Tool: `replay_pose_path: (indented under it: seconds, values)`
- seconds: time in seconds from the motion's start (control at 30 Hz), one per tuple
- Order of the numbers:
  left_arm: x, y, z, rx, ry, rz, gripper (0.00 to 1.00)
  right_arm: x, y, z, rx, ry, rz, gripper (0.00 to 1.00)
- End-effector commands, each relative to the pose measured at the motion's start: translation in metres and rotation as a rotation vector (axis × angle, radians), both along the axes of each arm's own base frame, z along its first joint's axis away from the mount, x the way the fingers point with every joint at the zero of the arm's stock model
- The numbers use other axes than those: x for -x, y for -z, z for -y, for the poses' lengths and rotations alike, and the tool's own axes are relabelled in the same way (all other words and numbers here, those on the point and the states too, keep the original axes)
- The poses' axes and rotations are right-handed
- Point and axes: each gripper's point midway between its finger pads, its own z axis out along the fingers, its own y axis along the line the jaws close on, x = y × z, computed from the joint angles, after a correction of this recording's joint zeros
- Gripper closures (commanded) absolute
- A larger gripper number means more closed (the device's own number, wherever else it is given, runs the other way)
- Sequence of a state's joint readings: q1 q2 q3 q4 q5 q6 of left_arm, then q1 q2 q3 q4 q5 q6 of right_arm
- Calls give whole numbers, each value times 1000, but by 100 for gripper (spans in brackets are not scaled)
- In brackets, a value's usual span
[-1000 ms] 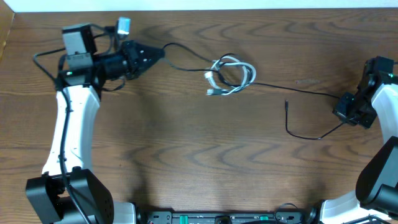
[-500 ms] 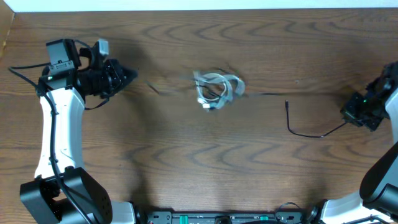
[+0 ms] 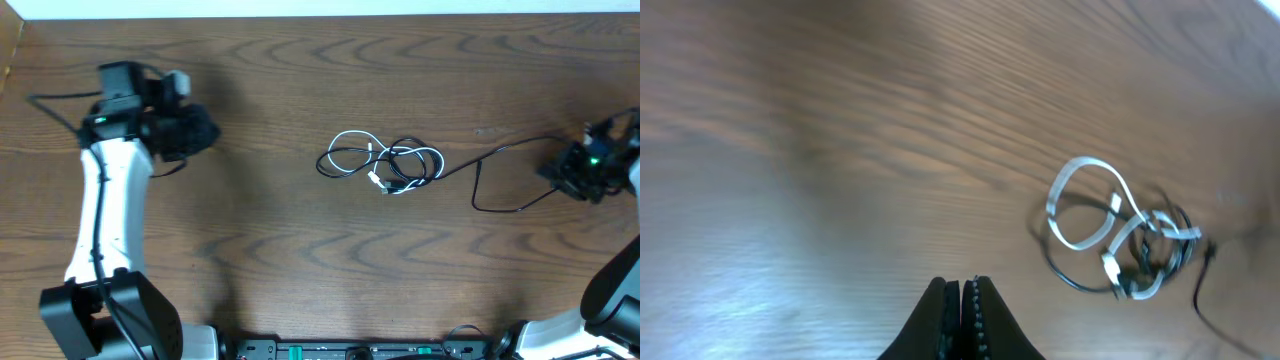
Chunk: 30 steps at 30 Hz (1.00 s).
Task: Untangle cables
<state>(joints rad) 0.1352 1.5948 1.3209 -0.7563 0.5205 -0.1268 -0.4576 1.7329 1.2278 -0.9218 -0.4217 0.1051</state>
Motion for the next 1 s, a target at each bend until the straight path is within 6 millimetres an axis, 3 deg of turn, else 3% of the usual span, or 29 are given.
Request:
replay_pose_path:
  seconds: [0.0, 0.13, 0.23, 0.33, 0.47, 0.6, 0.8, 0.97]
  values:
    - [-2, -15, 48, -19, 141, 69, 87, -7, -1, -26, -24, -101, 27, 25]
    - [-6, -24, 116, -13, 310, 171, 61, -11, -3, -31, -29, -103, 38, 3]
    - [-7, -25, 168, -3, 433, 250, 49, -11, -4, -30, -41, -100, 47, 1]
    - [-4, -11, 220, -3, 573, 304, 44, -9, -4, -26, -44, -90, 44, 1]
    - [-5, 30, 271, -39, 658, 323, 41, -5, -4, -21, -48, -80, 34, 1]
    - [-10, 64, 302, -96, 689, 313, 38, -2, -3, -22, -48, -96, 28, 1]
    - [-12, 91, 336, -177, 817, 273, 38, 0, -3, -23, -52, -98, 21, 1]
    - [-9, 122, 331, -370, 894, 242, 39, 1, -3, -24, -50, -114, 20, 1]
